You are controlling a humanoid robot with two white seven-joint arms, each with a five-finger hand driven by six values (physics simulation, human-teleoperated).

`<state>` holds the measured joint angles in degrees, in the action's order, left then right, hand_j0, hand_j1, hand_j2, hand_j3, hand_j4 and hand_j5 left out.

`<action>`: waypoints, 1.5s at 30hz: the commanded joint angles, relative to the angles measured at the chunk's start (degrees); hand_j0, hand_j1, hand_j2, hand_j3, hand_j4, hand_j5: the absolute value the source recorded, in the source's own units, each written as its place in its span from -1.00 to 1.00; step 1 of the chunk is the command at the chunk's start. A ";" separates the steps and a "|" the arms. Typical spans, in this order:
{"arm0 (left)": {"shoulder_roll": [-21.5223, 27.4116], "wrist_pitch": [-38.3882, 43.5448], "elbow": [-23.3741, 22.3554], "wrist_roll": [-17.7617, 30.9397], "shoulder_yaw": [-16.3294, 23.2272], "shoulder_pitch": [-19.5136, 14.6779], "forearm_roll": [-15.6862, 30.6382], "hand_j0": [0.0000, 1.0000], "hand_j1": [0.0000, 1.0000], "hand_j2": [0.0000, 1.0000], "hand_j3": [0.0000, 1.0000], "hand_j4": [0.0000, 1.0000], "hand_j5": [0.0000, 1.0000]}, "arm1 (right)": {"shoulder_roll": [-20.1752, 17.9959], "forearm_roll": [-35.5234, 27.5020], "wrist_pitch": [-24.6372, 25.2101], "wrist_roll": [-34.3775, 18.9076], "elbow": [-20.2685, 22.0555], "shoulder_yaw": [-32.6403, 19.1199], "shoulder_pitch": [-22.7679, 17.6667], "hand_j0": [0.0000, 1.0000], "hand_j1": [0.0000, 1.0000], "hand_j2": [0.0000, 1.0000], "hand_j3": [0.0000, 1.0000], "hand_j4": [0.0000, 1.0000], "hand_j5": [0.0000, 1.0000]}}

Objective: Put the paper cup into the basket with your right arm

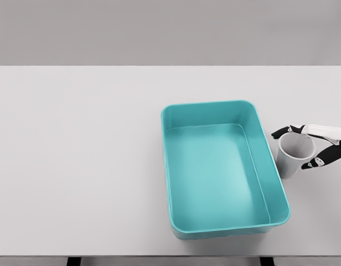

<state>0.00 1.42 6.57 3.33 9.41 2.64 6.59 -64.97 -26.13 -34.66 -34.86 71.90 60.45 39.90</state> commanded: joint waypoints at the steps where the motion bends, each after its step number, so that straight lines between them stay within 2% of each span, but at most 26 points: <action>1: 0.00 -0.02 0.02 0.01 0.00 0.00 0.00 1.00 1.00 1.00 1.00 1.00 1.00 | -0.16 0.73 -0.34 -0.14 -0.01 0.19 0.00 0.66 0.66 0.66 0.66 0.66 0.66; 11: 0.00 -0.02 -0.06 0.01 0.00 0.00 0.00 1.00 1.00 1.00 1.00 1.00 1.00 | -0.42 0.55 -0.34 -0.14 -1.41 0.11 0.00 0.72 0.72 0.72 0.72 0.72 0.72; 24: 0.00 -0.02 0.02 0.01 0.00 0.00 0.00 1.00 1.00 1.00 1.00 1.00 1.00 | -0.51 0.55 -0.34 -0.14 -1.59 -1.74 0.00 0.60 0.60 0.60 0.60 0.60 0.60; 30: 0.00 -0.02 0.02 0.01 0.00 0.00 0.00 1.00 1.00 1.00 1.00 1.00 1.00 | -2.44 1.34 -0.34 -0.14 -0.53 -1.56 0.00 0.60 0.60 0.60 0.60 0.60 0.60; 33: 0.00 -0.02 0.02 0.01 0.00 0.00 0.00 1.00 1.00 1.00 1.00 1.00 1.00 | -3.14 1.70 -0.34 -0.14 0.78 -1.48 0.00 0.66 0.66 0.66 0.66 0.66 0.66; 36: 0.00 -0.02 0.02 0.01 0.00 0.00 0.00 1.00 1.00 1.00 1.00 1.00 1.00 | -3.23 2.84 -0.34 -0.14 2.45 -1.48 0.00 0.97 0.97 0.97 0.97 0.97 0.97; 43: 0.00 -0.02 0.02 0.01 0.00 0.00 0.00 1.00 1.00 1.00 1.00 1.00 1.00 | -4.81 3.81 -0.34 -0.14 3.95 -1.39 0.00 0.99 0.99 0.99 0.99 0.99 0.99; 45: 0.00 -0.02 0.02 0.01 -0.09 0.00 0.00 1.00 1.00 1.00 1.00 1.00 1.00 | -4.90 3.81 -0.34 -0.14 5.70 -1.30 0.00 0.99 0.99 0.99 0.99 0.99 0.99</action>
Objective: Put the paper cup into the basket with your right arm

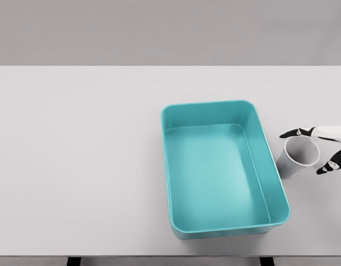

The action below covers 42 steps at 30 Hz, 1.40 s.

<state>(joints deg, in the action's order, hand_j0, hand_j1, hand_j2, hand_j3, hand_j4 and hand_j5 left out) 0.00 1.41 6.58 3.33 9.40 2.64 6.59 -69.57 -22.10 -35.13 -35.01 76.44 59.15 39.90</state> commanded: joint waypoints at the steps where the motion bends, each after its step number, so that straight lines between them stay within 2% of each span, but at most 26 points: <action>1: 0.00 -0.01 0.01 0.01 0.00 0.00 0.00 1.00 1.00 1.00 1.00 1.00 1.00 | -0.48 -0.22 0.13 0.01 1.61 0.00 0.00 0.99 0.99 0.99 0.99 0.99 0.99; 9: 0.00 -0.01 0.01 0.01 0.00 0.00 0.00 1.00 1.00 1.00 1.00 1.00 1.00 | -0.30 -0.58 0.13 0.01 2.49 0.53 0.00 1.00 1.00 1.00 1.00 1.00 1.00; 13: 0.00 -0.01 0.01 0.01 0.00 0.00 0.00 1.00 1.00 1.00 1.00 1.00 1.00 | -0.22 -0.58 0.13 0.01 4.25 0.88 0.00 1.00 1.00 1.00 1.00 1.00 1.00; 20: 0.00 0.08 0.01 0.01 0.00 0.00 0.00 1.00 1.00 1.00 1.00 1.00 1.00 | -0.22 -1.02 0.13 0.01 4.25 0.88 0.00 0.99 0.99 0.99 0.99 0.99 0.99; 22: 0.00 -0.01 0.01 0.01 0.00 0.00 0.00 1.00 1.00 1.00 1.00 1.00 1.00 | -0.22 -1.37 0.13 0.01 4.25 0.88 0.00 0.92 0.92 0.92 0.92 0.92 0.92; 24: 0.00 0.08 -0.08 0.01 0.00 0.00 0.00 1.00 1.00 1.00 1.00 1.00 1.00 | -0.04 -2.15 0.13 0.01 4.16 0.88 0.00 0.64 0.64 0.64 0.64 0.64 0.64; 27: 0.00 -0.01 0.01 0.01 0.00 0.00 0.00 1.00 1.00 1.00 1.00 1.00 1.00 | -0.04 -3.12 0.13 0.01 3.98 0.88 0.00 0.42 0.42 0.42 0.42 0.42 0.42; 37: 0.00 -0.01 0.01 0.01 0.00 0.00 0.00 1.00 1.00 1.00 1.00 1.00 1.00 | -0.48 -4.09 0.13 0.01 2.23 0.26 0.00 0.41 0.41 0.41 0.41 0.41 0.41; 40: 0.00 0.08 0.01 0.01 0.00 0.00 0.00 1.00 1.00 1.00 1.00 1.00 1.00 | -0.83 -6.81 0.13 0.01 -0.85 -0.26 0.00 0.41 0.41 0.41 0.41 0.41 0.41; 42: 0.00 -0.01 -0.08 0.01 0.00 0.00 0.00 1.00 1.00 1.00 1.00 1.00 1.00 | -0.92 -7.17 0.13 0.01 -1.38 -2.02 0.00 0.42 0.42 0.42 0.42 0.42 0.42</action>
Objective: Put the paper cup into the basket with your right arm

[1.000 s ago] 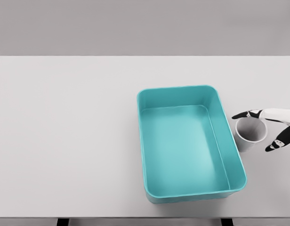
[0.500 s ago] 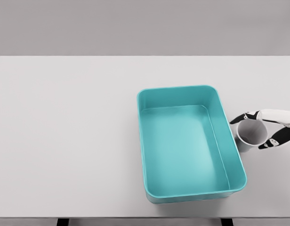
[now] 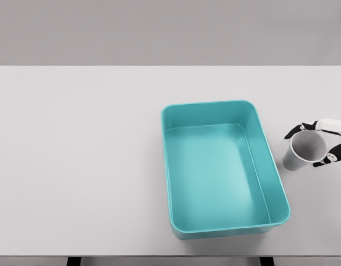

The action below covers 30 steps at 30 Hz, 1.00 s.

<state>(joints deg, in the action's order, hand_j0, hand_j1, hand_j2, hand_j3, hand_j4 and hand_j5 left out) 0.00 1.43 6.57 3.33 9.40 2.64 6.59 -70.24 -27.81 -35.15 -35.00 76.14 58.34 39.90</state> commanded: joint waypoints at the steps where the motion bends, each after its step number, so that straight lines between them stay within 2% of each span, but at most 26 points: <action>1: 0.00 -0.02 0.02 0.01 0.00 0.00 0.00 1.00 1.00 1.00 1.00 1.00 1.00 | -0.25 -1.46 0.15 0.00 -1.09 -2.26 0.00 0.42 0.42 0.42 0.42 0.42 0.42; 7: 0.00 -0.02 0.02 0.01 0.00 0.00 0.00 1.00 1.00 1.00 1.00 1.00 1.00 | 1.33 -1.20 0.15 0.00 -0.29 -9.56 0.00 0.42 0.42 0.42 0.42 0.42 0.42; 10: 0.00 -0.02 0.02 0.01 0.00 0.00 0.00 1.00 1.00 1.00 1.00 1.00 1.00 | 4.15 -0.76 0.15 0.00 0.32 -11.67 0.00 0.41 0.41 0.41 0.41 0.41 0.41; 15: 0.00 0.07 0.02 0.01 0.00 0.00 0.00 1.00 1.00 1.00 1.00 1.00 1.00 | 5.73 0.12 0.15 0.00 1.90 -14.04 0.09 0.41 0.41 0.41 0.41 0.41 0.41; 20: 0.00 -0.02 0.02 0.01 0.00 0.00 0.00 1.00 1.00 1.00 1.00 1.00 1.00 | 6.34 1.61 0.15 0.00 6.47 -17.91 0.00 0.41 0.41 0.41 0.41 0.41 0.41; 28: 0.00 -0.02 0.02 0.01 0.00 0.00 0.00 1.00 1.00 1.00 1.00 1.00 1.00 | 7.13 11.28 0.15 0.00 15.52 -20.28 0.44 0.41 0.41 0.41 0.41 0.41 0.41; 30: 0.00 -0.02 -0.07 0.01 0.00 0.00 0.00 1.00 1.00 1.00 1.00 1.00 1.00 | 7.83 14.00 2.45 0.00 17.63 -20.37 0.53 0.41 0.41 0.41 0.41 0.41 0.41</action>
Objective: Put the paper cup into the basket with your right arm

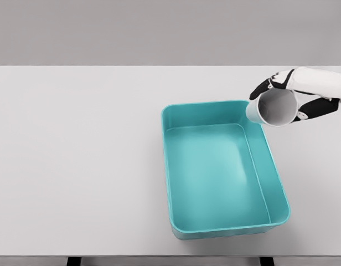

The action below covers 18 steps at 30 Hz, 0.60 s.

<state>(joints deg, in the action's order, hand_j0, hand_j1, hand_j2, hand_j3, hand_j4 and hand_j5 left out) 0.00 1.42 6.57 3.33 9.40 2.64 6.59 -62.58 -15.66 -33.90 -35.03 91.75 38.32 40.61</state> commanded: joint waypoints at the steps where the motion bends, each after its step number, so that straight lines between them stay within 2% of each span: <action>1: 0.00 -0.01 -0.07 0.01 0.00 0.00 0.00 1.00 1.00 1.00 1.00 1.00 1.00 | 2.20 4.23 2.87 0.03 3.17 -0.27 0.00 0.41 0.41 0.41 0.41 0.41 0.41; 5: 0.00 -0.01 0.02 0.01 0.00 0.00 0.00 1.00 1.00 1.00 1.00 1.00 1.00 | 3.78 6.08 4.81 0.03 4.66 -0.18 0.18 0.41 0.41 0.41 0.41 0.41 0.41; 7: 0.00 -0.01 0.02 0.01 0.00 0.00 0.00 1.00 1.00 1.00 1.00 1.00 1.00 | 5.98 7.65 4.90 0.03 4.66 0.35 0.18 0.41 0.41 0.41 0.41 0.41 0.41; 11: 0.00 -0.01 0.02 0.01 -0.09 0.00 0.00 1.00 1.00 1.00 1.00 1.00 1.00 | 10.55 14.16 8.06 0.03 4.58 1.49 0.00 0.41 0.41 0.41 0.41 0.41 0.41; 15: 0.00 -0.01 0.02 0.01 0.00 0.00 0.00 1.00 1.00 1.00 1.00 1.00 1.00 | 12.49 20.31 8.68 0.03 4.23 2.46 -0.44 0.41 0.41 0.41 0.41 0.41 0.41; 18: 0.00 -0.01 0.02 0.01 0.00 0.00 0.00 1.00 1.00 1.00 1.00 1.00 1.00 | 14.07 24.01 11.05 0.03 4.40 4.30 -0.35 0.41 0.41 0.41 0.41 0.41 0.41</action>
<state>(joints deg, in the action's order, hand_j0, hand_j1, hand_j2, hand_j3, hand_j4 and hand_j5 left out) 0.00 1.42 6.58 3.33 9.40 2.64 6.59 -49.66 5.94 -24.18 -35.03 96.08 41.60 40.25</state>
